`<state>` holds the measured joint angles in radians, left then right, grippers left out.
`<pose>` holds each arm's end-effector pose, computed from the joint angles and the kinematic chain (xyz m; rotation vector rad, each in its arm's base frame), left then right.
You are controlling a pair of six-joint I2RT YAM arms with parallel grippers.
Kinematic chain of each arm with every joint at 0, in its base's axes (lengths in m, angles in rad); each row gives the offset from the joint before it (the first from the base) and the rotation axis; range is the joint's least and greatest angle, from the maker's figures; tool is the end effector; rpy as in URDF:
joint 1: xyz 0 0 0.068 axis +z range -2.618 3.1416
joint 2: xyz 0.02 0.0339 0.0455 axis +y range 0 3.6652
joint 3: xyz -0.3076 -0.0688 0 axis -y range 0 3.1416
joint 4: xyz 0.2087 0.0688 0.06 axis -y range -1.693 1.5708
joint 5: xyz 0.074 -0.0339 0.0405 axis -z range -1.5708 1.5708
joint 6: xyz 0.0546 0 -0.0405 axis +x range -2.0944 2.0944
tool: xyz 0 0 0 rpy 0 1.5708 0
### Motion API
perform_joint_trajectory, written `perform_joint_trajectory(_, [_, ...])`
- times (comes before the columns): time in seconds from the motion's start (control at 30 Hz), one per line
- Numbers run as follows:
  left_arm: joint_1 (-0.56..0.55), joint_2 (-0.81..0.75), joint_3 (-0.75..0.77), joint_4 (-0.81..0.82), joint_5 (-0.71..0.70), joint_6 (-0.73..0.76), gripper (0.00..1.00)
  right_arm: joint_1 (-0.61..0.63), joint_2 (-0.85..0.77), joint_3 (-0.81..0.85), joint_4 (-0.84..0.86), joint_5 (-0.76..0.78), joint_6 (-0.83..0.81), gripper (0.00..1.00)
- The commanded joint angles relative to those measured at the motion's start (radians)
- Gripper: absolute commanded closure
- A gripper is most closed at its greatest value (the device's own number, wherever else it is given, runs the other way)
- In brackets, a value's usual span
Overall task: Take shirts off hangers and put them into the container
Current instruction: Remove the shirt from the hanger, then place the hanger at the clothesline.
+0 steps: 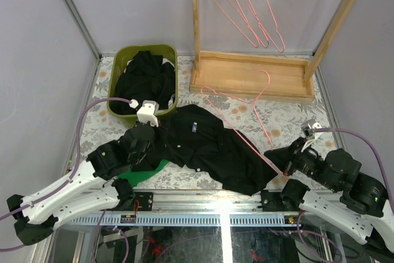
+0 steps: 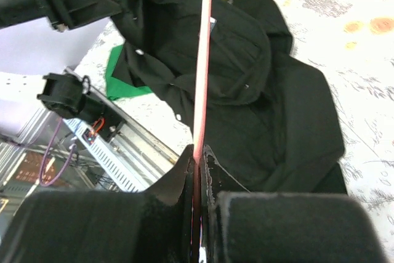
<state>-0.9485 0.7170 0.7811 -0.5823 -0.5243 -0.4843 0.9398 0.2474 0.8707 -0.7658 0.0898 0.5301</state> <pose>0.0793 -0.0636 0.3288 0.1573 2.0264 -0.3597 -0.0059 -0.0164 0.3411 -0.3007 1.7955 0.9967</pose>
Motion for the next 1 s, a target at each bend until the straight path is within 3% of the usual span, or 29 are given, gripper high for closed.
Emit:
perform_joint_trajectory(0.0, [0.001, 0.036, 0.025, 0.078, 0.198, 0.085, 1.00, -0.003, 0.001, 0.014, -0.081, 0.167, 0.078, 1.00])
perform_joint_trajectory(0.13, [0.000, 0.108, 0.014, 0.192, 0.349, 0.068, 1.00, -0.004, 0.019, -0.024, -0.140, 0.312, 0.189, 1.00])
perform_joint_trajectory(0.27, [-0.066, 0.201, 0.019, 0.301, 0.473, 0.066, 1.00, -0.004, 0.005, -0.096, -0.085, 0.377, 0.245, 1.00])
perform_joint_trajectory(0.4, [-0.287, 0.397, 0.102, 0.282, 0.310, 0.127, 1.00, -0.003, 0.030, -0.114, 0.007, 0.482, 0.294, 1.00])
perform_joint_trajectory(0.5, [-0.347, 0.477, 0.161, 0.225, 0.144, 0.108, 0.98, -0.003, 0.103, -0.144, 0.077, 0.506, 0.260, 1.00])
perform_joint_trajectory(0.67, [-0.348, 0.399, 0.146, 0.195, 0.038, 0.100, 0.37, -0.004, 0.235, -0.187, 0.086, 0.671, 0.314, 1.00])
perform_joint_trajectory(0.8, [-0.349, 0.301, 0.137, 0.137, -0.061, 0.084, 0.13, -0.004, 0.262, -0.257, 0.188, 0.709, 0.300, 1.00])
perform_joint_trajectory(0.9, [-0.349, 0.233, 0.135, 0.071, -0.132, 0.075, 0.01, -0.004, 0.231, -0.307, 0.258, 0.738, 0.283, 1.00])
perform_joint_trajectory(0.97, [-0.347, 0.197, 0.135, 0.029, -0.179, 0.063, 0.00, -0.003, 0.200, -0.328, 0.294, 0.743, 0.256, 1.00])
